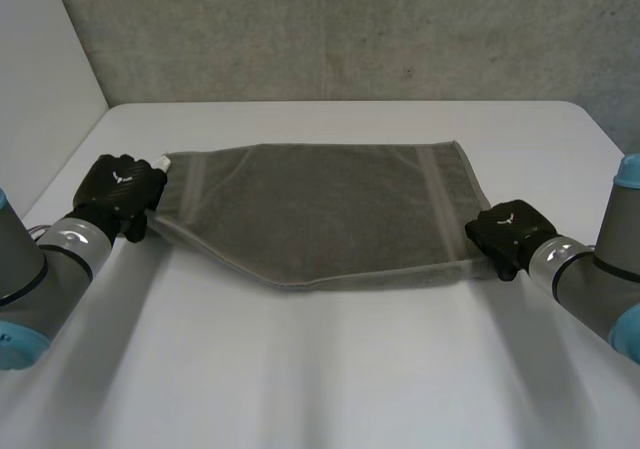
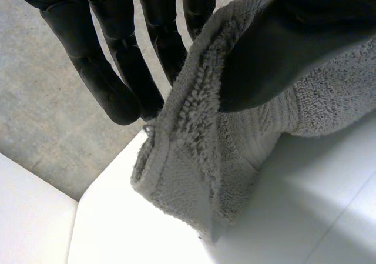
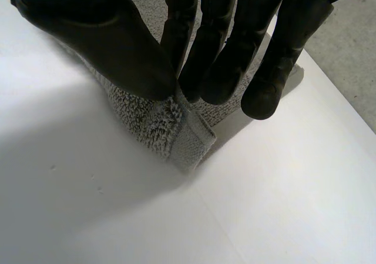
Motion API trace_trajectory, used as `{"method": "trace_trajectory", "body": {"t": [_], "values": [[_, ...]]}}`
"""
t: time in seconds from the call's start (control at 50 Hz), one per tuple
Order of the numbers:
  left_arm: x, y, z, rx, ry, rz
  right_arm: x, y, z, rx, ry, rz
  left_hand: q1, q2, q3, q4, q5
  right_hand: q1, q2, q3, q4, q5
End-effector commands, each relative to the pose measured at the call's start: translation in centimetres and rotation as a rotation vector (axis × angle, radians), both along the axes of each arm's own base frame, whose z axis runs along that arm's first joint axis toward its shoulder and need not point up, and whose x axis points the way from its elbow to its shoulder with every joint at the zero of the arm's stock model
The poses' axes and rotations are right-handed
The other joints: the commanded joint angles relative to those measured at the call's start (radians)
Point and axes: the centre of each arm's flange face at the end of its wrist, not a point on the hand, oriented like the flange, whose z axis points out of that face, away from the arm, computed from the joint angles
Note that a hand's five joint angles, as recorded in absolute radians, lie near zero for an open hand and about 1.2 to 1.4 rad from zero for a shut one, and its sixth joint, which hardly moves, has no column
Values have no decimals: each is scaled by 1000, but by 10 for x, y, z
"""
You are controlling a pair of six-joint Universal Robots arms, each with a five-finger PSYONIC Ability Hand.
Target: Fold the towel.
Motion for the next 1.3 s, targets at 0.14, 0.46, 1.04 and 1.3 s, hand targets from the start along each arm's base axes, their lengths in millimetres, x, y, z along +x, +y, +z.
{"method": "trace_trajectory", "body": {"t": [0.14,0.46,1.04,1.3], "values": [[2,16,25,-30,3,-5,-20,20,90,-41,-171,-41,-56,-124,-154,-118,-271,65,78,62,56,53],[11,51,56,-53,10,12,-51,51,173,-134,-264,-65,-56,-124,-154,-118,-271,65,78,62,56,53],[-51,-58,0,36,-50,-3,17,-80,58,-50,-76,-69,-56,-124,-154,-118,-271,65,78,62,56,53],[-81,-115,-17,-11,-63,74,39,-134,40,-260,-148,-110,-56,-124,-154,-118,-271,65,78,62,56,53]]}}
